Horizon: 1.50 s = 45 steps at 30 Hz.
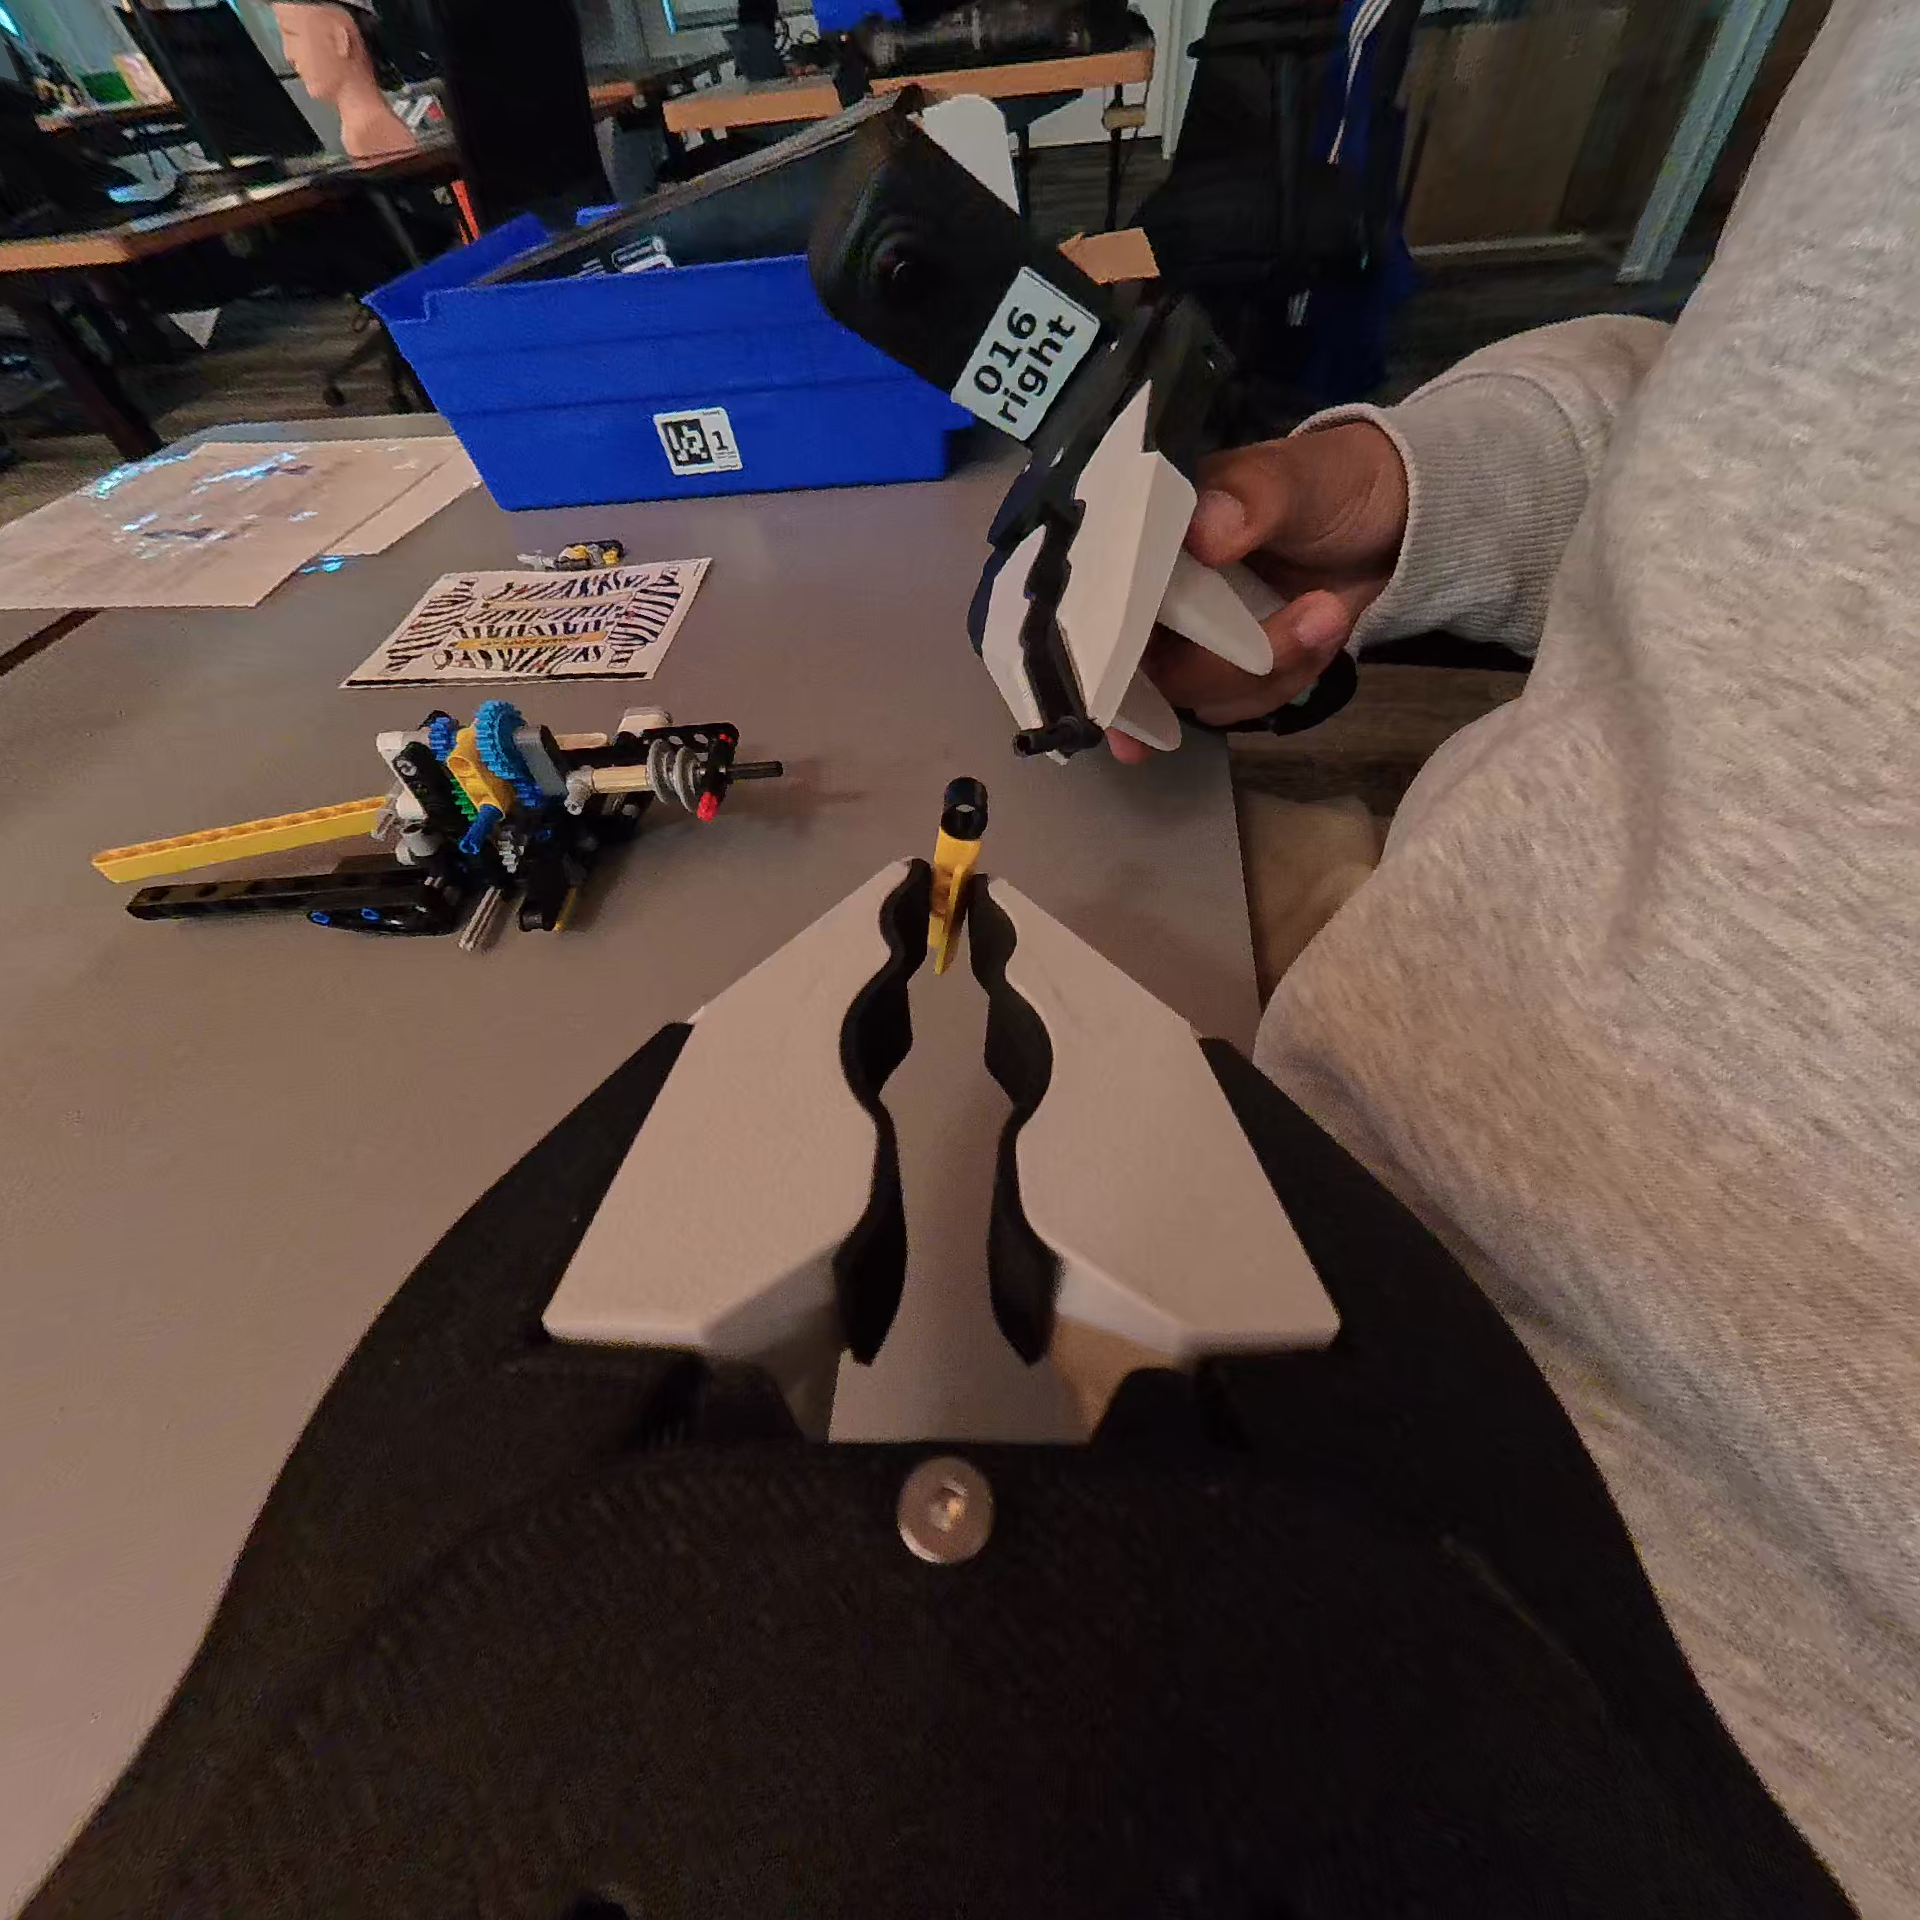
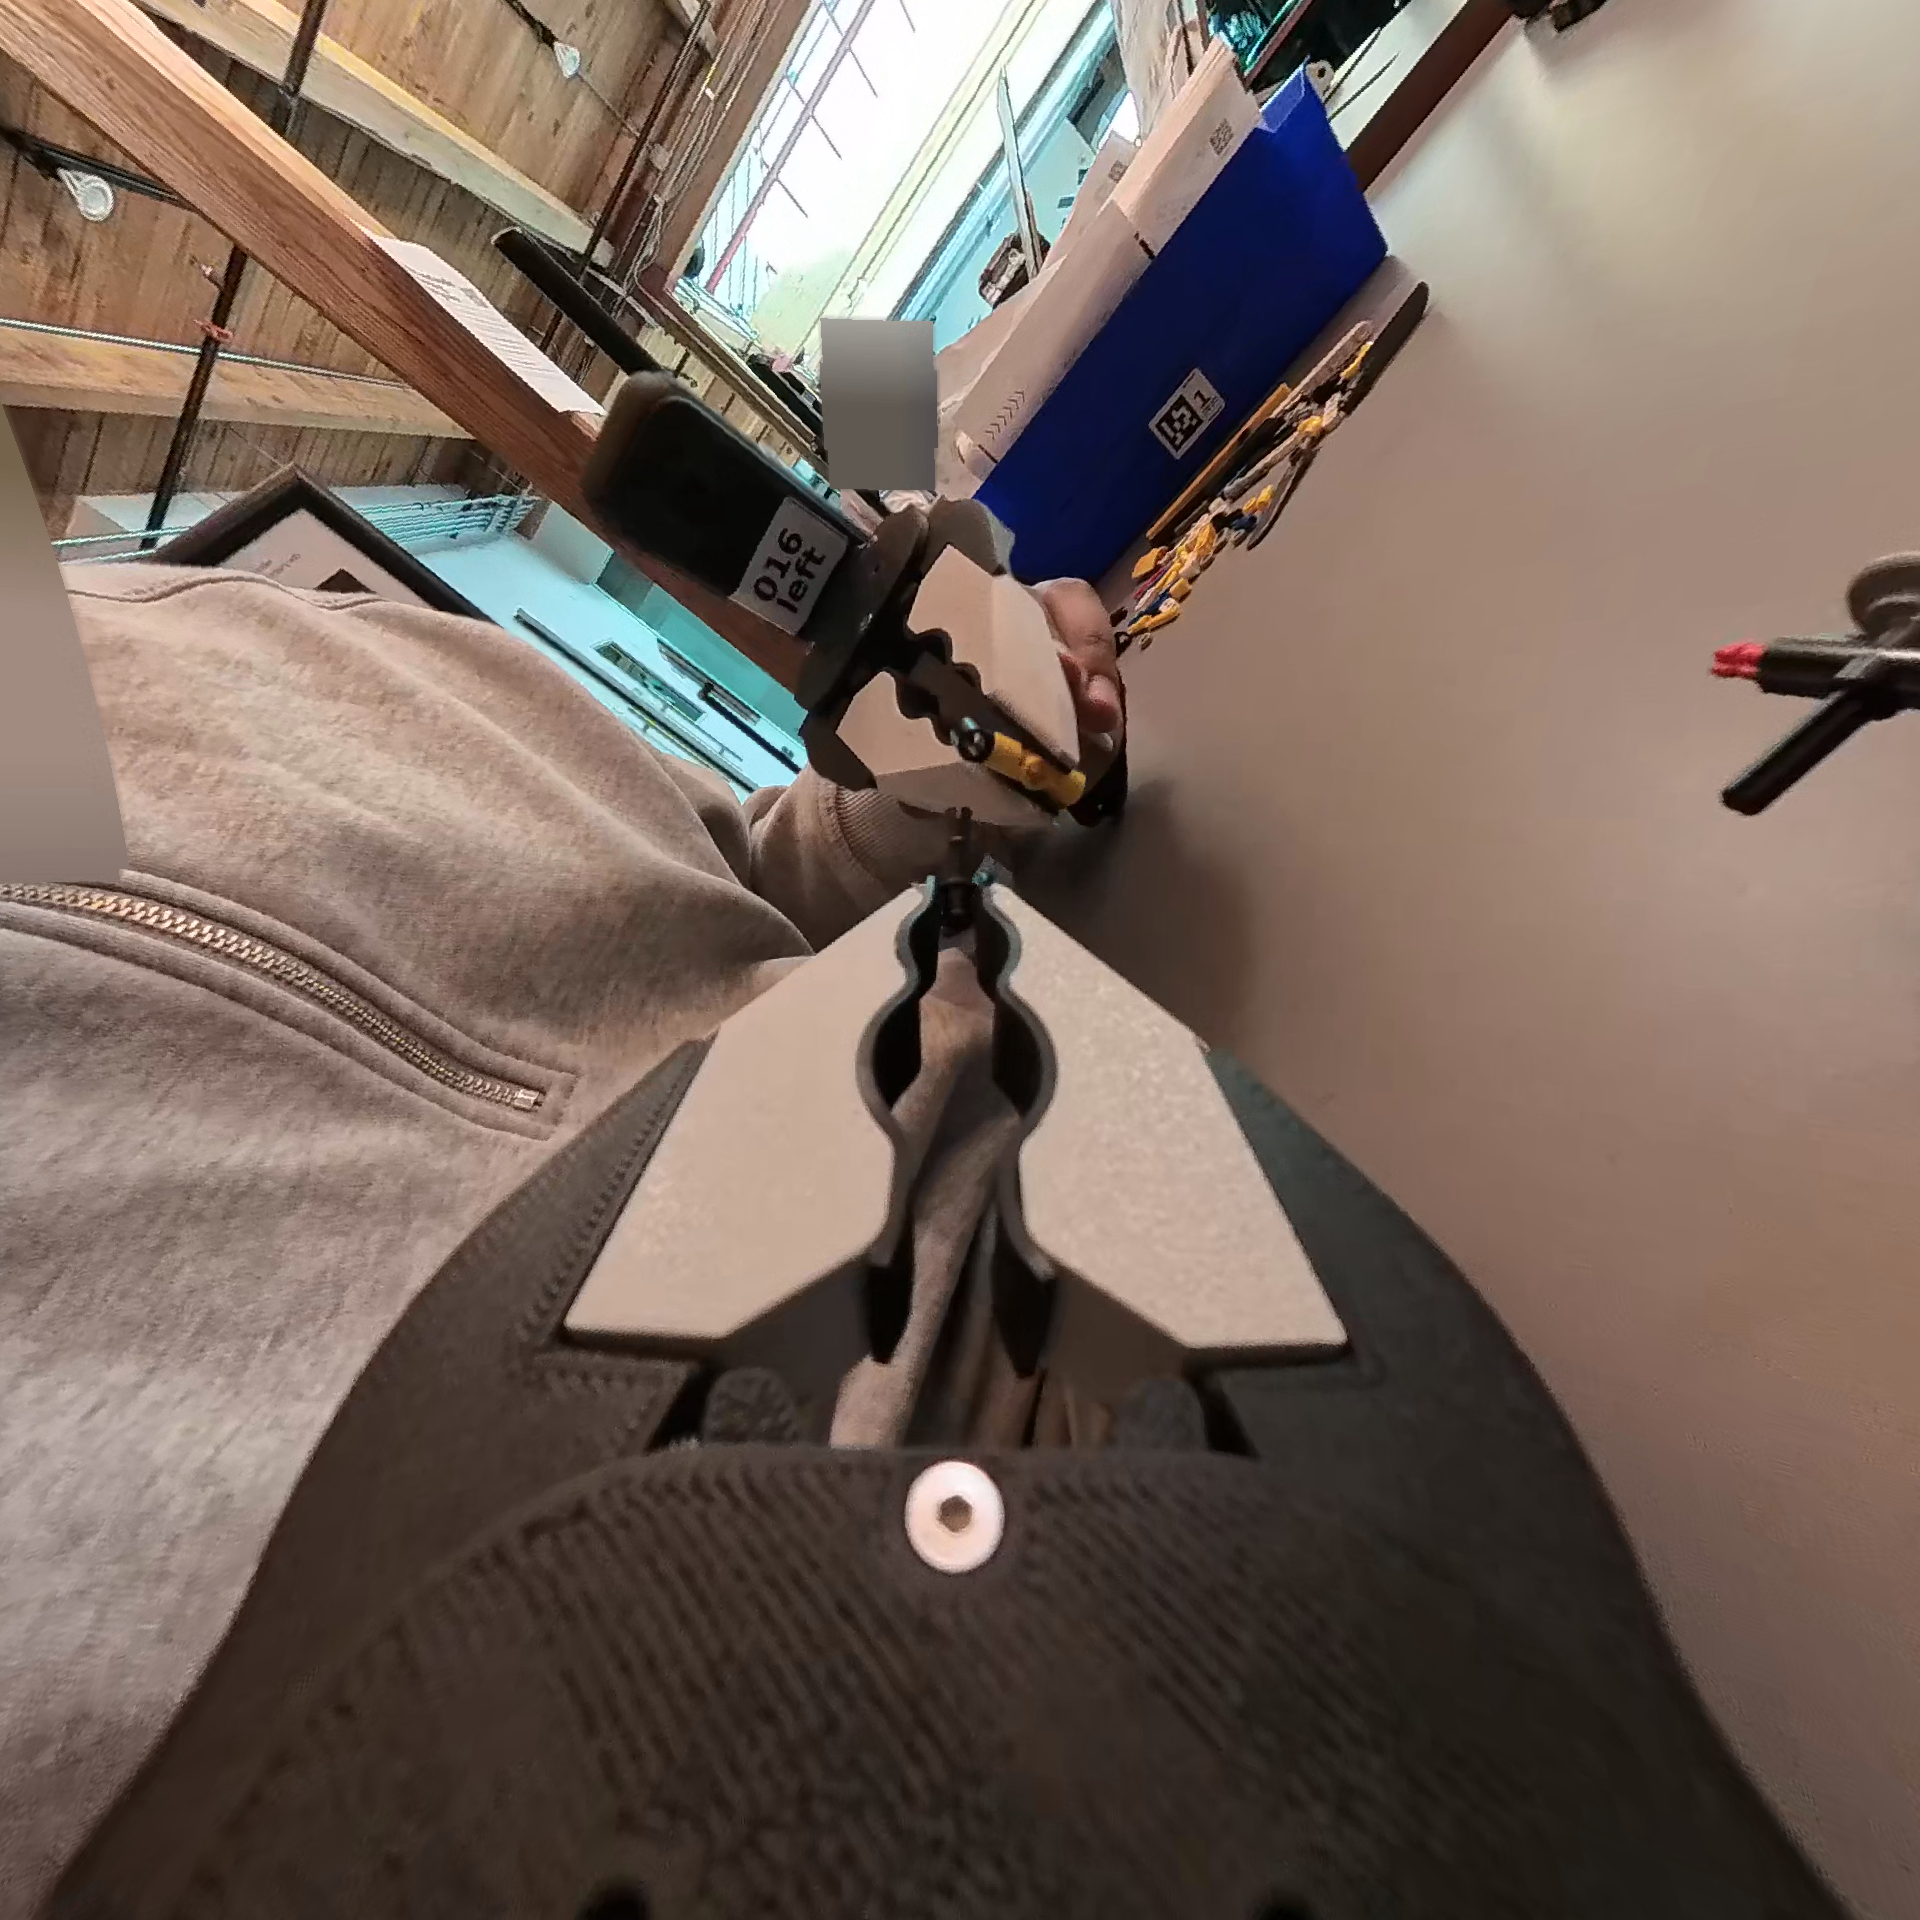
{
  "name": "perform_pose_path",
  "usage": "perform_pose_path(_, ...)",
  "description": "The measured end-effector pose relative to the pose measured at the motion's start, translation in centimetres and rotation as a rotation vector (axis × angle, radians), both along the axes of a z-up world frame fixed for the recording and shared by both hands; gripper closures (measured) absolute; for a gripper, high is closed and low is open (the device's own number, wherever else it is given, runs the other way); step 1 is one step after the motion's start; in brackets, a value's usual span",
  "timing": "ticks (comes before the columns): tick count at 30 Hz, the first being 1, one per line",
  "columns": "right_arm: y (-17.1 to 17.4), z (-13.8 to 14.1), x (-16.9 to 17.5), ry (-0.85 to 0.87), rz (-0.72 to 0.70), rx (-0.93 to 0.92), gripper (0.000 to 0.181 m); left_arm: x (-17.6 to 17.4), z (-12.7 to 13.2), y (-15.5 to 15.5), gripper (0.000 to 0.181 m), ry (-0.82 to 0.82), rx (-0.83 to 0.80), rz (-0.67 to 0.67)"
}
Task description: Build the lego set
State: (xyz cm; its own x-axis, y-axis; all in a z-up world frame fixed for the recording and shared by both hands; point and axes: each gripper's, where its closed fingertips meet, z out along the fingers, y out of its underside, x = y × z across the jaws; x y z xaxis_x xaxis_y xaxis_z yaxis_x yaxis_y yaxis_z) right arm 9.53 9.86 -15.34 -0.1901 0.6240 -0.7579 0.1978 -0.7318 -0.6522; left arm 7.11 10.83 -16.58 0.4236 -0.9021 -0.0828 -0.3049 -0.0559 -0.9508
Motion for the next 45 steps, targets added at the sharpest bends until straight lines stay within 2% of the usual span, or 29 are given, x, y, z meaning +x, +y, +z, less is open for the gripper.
perform_pose_path(36, 1.4, 0.3, 0.3, 0.041, -0.042, -0.029, 0.177, 0.0, -0.2, 0.9, 0.176, -0.017, -0.065, 0.01)
perform_pose_path(45, 1.2, 0.4, 0.3, 0.043, -0.017, -0.065, 0.177, 0.1, 0.2, 0.0, 0.176, -0.041, -0.057, -0.045)
